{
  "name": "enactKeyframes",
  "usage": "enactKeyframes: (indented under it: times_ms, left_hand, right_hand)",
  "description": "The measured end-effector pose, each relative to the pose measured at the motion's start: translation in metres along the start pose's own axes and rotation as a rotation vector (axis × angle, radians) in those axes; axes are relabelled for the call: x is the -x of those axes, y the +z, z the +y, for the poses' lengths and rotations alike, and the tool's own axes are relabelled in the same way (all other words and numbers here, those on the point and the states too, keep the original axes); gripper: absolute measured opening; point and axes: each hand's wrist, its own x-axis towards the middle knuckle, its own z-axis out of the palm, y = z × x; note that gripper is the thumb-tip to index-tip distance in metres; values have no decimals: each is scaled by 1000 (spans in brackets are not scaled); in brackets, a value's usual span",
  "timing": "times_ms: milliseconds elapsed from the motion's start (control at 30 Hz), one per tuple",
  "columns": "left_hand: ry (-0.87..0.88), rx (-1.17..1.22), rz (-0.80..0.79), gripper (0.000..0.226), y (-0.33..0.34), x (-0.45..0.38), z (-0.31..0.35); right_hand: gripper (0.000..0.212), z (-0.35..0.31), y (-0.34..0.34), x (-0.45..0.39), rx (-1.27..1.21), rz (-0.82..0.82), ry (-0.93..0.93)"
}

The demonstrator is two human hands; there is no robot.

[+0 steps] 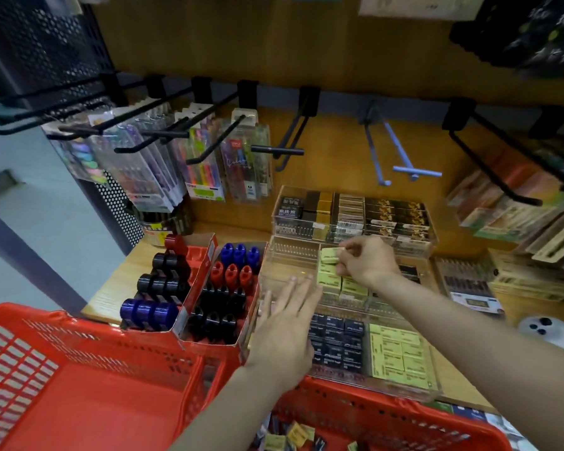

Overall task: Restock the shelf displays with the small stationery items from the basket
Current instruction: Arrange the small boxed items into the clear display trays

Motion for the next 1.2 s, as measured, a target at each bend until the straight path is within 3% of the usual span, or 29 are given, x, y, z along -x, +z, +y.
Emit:
enactKeyframes:
  times_ms: [200, 333, 467, 567, 667, 800, 933, 1000, 1133, 1200]
  left_hand:
    - [-32, 41, 3, 93, -2, 0, 5]
    - [-34, 62, -4, 92, -3, 0, 5]
    - [-35, 38, -55, 92, -3, -3, 2]
    - [-21, -12, -53, 94, -3, -2, 4]
    - [60, -19, -23, 73, -6, 16, 10]
    - [183, -121, -279, 42, 1, 72, 23]
    - [174, -24, -155, 37, 33, 108, 27]
    - [195, 4, -224, 33, 55, 123, 25]
    - [-46, -3, -626, 45, 105, 147, 6]
    - [-172, 46, -721, 55, 130, 153, -8]
  right_hand:
    - [35, 11, 8, 4, 397, 123, -220]
    - [27, 6, 12, 0, 407, 167, -243]
    - [31, 3, 9, 11, 360, 161, -250]
    - [22, 13, -10, 43, 262, 218, -426]
    - [16, 32, -29, 94, 235, 215, -528]
    - [20, 95, -24, 164, 391, -158, -341]
    - [21, 173, 1, 208, 409, -355, -38]
    - [21, 204, 15, 221, 374, -377, 72]
    - [16, 248, 38, 235, 281, -445, 251]
    - [20, 259, 46, 239, 306, -506, 294]
